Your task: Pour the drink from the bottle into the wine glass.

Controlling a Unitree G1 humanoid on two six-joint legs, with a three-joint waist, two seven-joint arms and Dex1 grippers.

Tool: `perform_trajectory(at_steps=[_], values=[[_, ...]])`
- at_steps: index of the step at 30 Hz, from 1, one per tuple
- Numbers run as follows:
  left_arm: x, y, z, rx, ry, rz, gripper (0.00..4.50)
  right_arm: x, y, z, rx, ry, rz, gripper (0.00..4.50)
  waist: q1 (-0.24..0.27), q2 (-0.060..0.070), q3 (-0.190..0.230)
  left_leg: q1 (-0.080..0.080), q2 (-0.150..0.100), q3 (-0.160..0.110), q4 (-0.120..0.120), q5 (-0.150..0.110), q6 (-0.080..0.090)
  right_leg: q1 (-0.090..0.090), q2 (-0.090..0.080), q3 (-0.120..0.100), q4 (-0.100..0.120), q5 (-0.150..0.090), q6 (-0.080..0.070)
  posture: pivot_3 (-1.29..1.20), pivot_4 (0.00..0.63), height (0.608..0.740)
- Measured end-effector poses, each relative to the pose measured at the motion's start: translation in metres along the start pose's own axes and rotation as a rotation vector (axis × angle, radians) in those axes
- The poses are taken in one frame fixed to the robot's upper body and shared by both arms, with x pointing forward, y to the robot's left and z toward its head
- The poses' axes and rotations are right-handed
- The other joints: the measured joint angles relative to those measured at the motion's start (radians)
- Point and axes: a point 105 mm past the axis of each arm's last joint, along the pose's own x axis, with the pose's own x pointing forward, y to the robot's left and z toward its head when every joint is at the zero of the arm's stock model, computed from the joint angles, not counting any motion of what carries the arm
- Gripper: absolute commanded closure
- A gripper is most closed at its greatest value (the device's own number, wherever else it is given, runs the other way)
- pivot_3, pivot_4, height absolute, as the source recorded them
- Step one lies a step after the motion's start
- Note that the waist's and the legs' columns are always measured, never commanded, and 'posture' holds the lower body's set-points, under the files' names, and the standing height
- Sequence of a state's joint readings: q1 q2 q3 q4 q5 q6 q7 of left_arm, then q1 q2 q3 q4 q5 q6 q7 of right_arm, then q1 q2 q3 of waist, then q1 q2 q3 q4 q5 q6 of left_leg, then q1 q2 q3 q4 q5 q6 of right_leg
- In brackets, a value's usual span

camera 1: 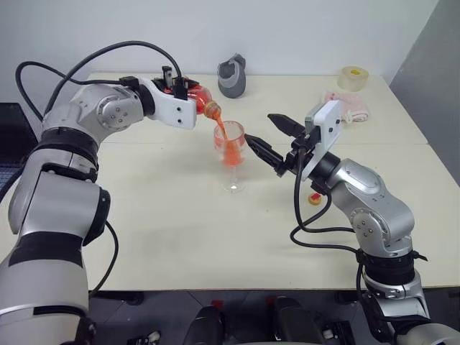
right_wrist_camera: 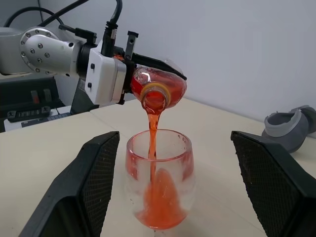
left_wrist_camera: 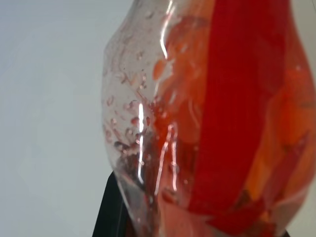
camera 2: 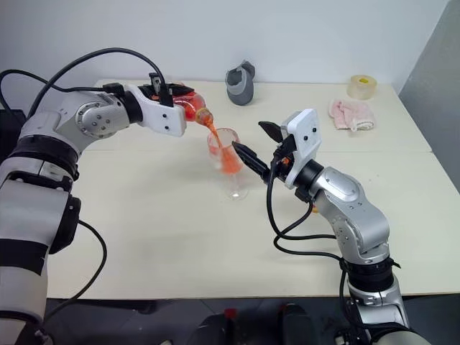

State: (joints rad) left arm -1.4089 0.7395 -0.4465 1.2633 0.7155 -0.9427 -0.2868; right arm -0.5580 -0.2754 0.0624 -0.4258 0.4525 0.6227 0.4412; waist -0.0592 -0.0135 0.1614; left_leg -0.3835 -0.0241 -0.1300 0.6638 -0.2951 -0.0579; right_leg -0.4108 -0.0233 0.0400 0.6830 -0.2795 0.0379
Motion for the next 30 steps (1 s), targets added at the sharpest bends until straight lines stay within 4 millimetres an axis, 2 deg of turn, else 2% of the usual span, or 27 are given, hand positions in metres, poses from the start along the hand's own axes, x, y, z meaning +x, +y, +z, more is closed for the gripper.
perform_trajectory(at_steps=[10,16,24,27,30], values=[[0.0,-0.001,0.002,0.027,-0.014,-0.011,3.58,-0.002,0.001,-0.006,0.015,0.012,-0.004,0.62,0.0,0.0,0.0,0.0,0.0,0.0,0.0,0.0,0.0,0.0,0.0,0.0,0.0,0.0,0.0,0.0,0.15,0.74],[0.0,0.009,0.003,0.05,-0.013,0.016,3.58,-0.002,0.001,-0.006,0.014,0.014,0.0,0.62,0.0,0.0,0.0,0.0,0.0,0.0,0.0,0.0,0.0,0.0,0.0,0.0,0.0,0.0,0.0,0.0,0.15,0.74],[0.0,0.009,0.001,0.045,0.0,0.022,3.58,-0.003,0.001,-0.007,0.007,0.021,0.005,0.62,0.0,0.0,0.0,0.0,0.0,0.0,0.0,0.0,0.0,0.0,0.0,0.0,0.0,0.0,0.0,0.0,0.15,0.74],[0.0,0.01,0.0,0.007,0.005,0.023,3.58,-0.003,0.001,-0.007,0.007,0.021,0.005,0.62,0.0,0.0,0.0,0.0,0.0,0.0,0.0,0.0,0.0,0.0,0.0,0.0,0.0,0.0,0.0,0.0,0.15,0.74],[0.002,0.015,-0.001,-0.114,0.006,0.055,3.58,-0.003,0.001,-0.007,0.007,0.022,0.006,0.62,0.0,0.0,0.0,0.0,0.0,0.0,0.001,0.0,0.0,0.0,0.0,0.0,0.001,0.0,0.0,0.0,0.15,0.74]])
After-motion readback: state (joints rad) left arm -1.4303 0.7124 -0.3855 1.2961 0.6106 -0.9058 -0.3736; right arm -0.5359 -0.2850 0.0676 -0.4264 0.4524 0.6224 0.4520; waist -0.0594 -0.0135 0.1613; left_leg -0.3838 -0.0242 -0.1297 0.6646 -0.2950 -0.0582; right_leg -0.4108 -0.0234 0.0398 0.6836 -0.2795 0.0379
